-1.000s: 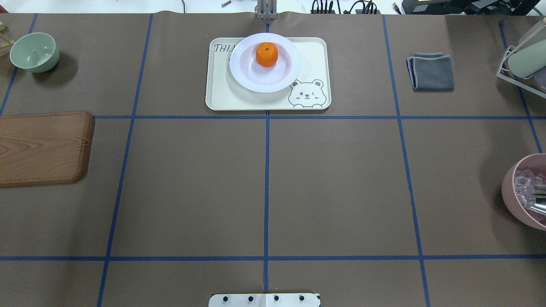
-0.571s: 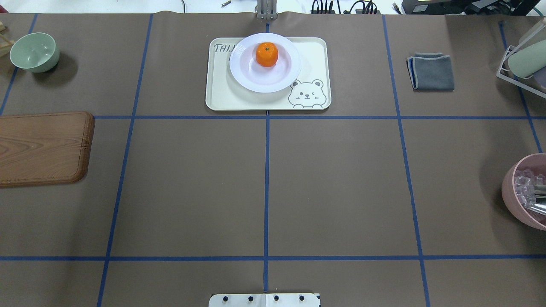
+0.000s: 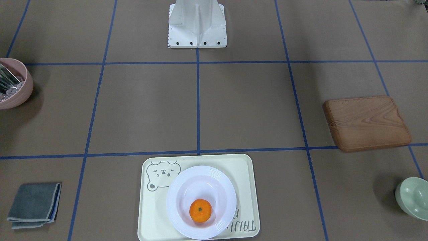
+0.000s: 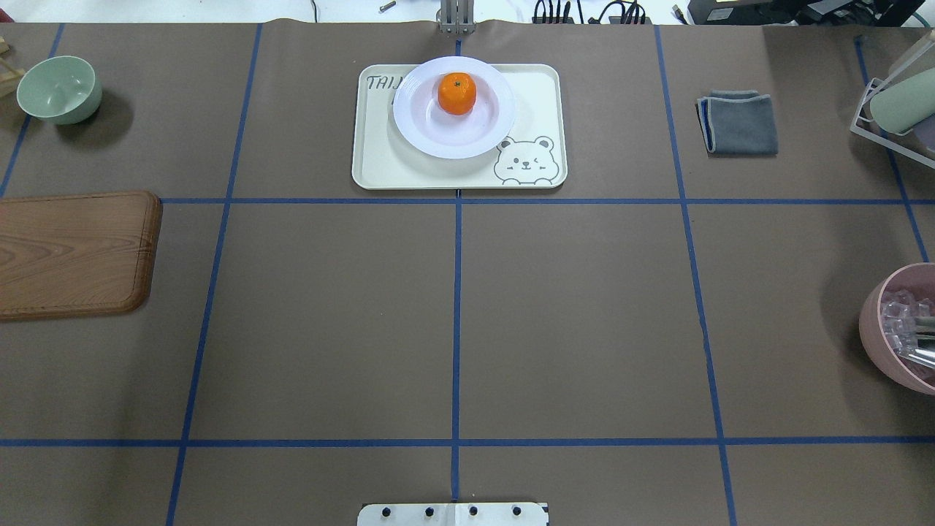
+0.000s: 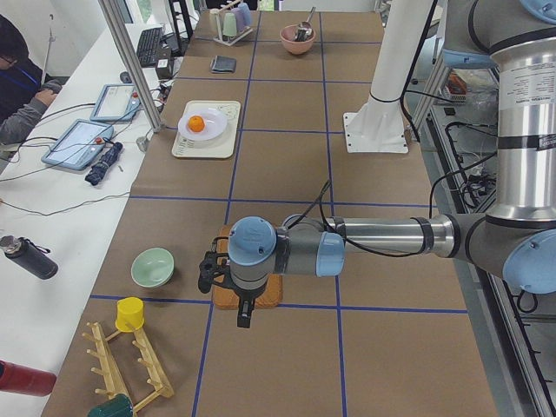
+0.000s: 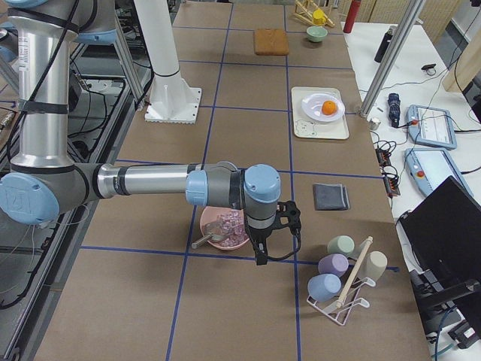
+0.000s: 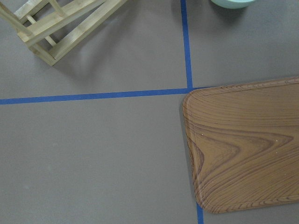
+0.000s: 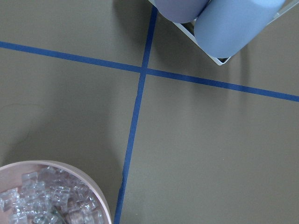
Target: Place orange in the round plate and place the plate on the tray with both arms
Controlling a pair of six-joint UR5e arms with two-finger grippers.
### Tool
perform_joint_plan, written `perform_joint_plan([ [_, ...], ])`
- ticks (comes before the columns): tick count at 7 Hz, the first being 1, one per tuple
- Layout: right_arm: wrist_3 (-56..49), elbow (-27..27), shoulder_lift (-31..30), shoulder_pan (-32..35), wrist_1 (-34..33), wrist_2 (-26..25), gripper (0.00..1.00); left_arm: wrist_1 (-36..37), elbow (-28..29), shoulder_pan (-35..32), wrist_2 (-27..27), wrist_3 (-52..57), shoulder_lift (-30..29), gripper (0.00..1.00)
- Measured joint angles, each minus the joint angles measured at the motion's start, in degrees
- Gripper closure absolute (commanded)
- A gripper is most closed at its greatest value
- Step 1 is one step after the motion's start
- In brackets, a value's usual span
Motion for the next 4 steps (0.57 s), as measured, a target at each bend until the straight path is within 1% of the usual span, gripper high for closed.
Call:
perform_joint_plan([
  [4,0.04,0.03,0.0,-0.02,0.0,0.02,0.0,-0.13,0.37,0.0,0.15,0.02,0.0,0.02],
])
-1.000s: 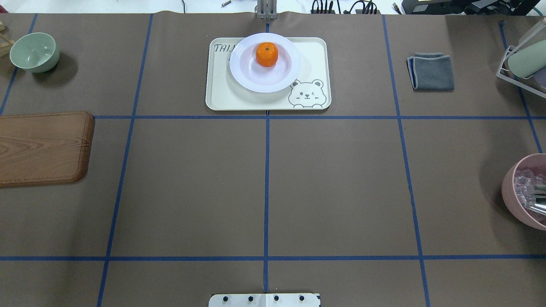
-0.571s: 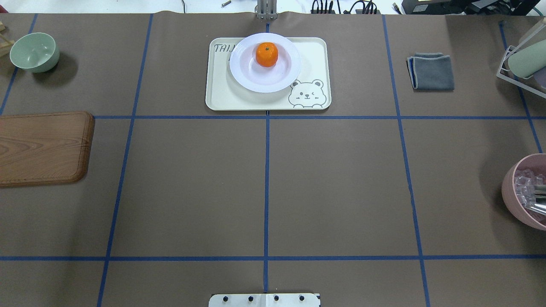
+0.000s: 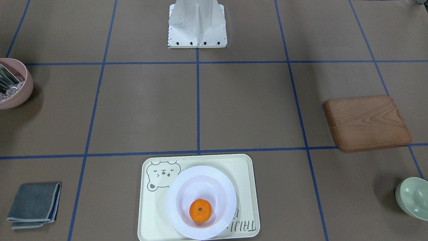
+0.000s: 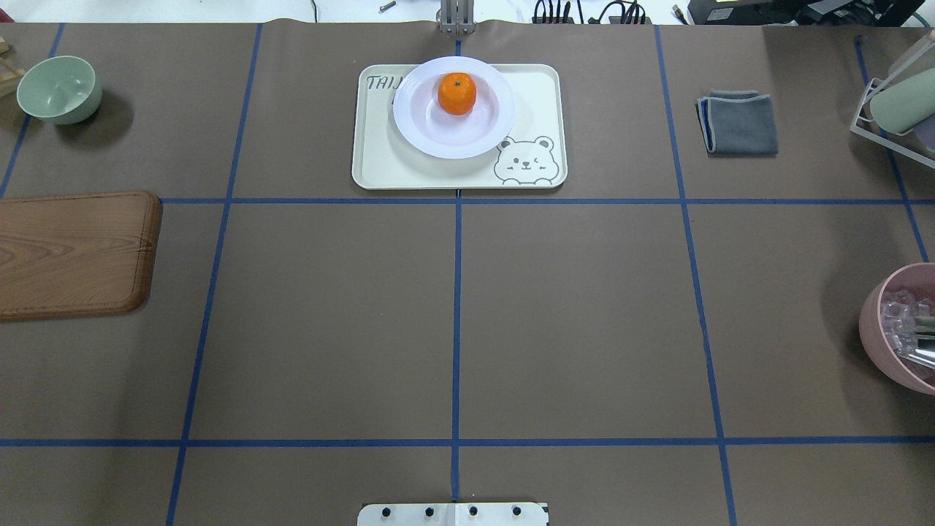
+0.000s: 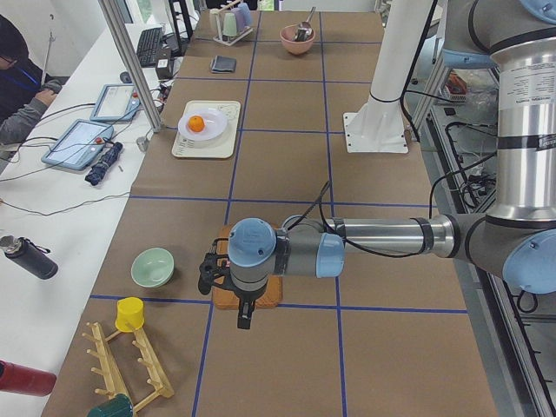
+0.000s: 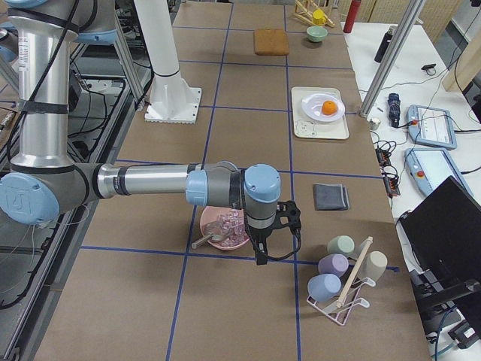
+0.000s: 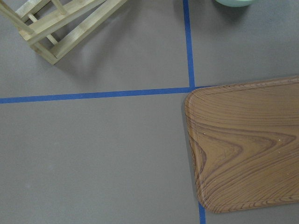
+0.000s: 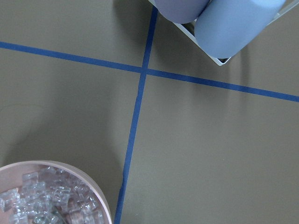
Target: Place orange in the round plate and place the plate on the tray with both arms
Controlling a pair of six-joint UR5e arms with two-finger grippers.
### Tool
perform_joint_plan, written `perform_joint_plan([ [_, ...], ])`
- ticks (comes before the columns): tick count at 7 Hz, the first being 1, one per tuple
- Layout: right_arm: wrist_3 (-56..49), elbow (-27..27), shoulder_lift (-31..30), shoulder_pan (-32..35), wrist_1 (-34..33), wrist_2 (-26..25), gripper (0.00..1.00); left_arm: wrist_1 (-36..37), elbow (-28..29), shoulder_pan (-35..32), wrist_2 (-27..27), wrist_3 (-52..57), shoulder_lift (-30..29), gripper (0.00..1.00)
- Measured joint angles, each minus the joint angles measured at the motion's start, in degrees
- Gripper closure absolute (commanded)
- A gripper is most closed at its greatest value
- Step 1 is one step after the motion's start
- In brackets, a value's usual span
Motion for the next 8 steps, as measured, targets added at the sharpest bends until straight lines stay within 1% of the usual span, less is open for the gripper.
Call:
perform_joint_plan([
  [8,-0.04,0.73,0.0,-0.06,0.0,0.06,0.0,-0.06,0.46,0.0,0.0,0.09,0.07,0.02],
])
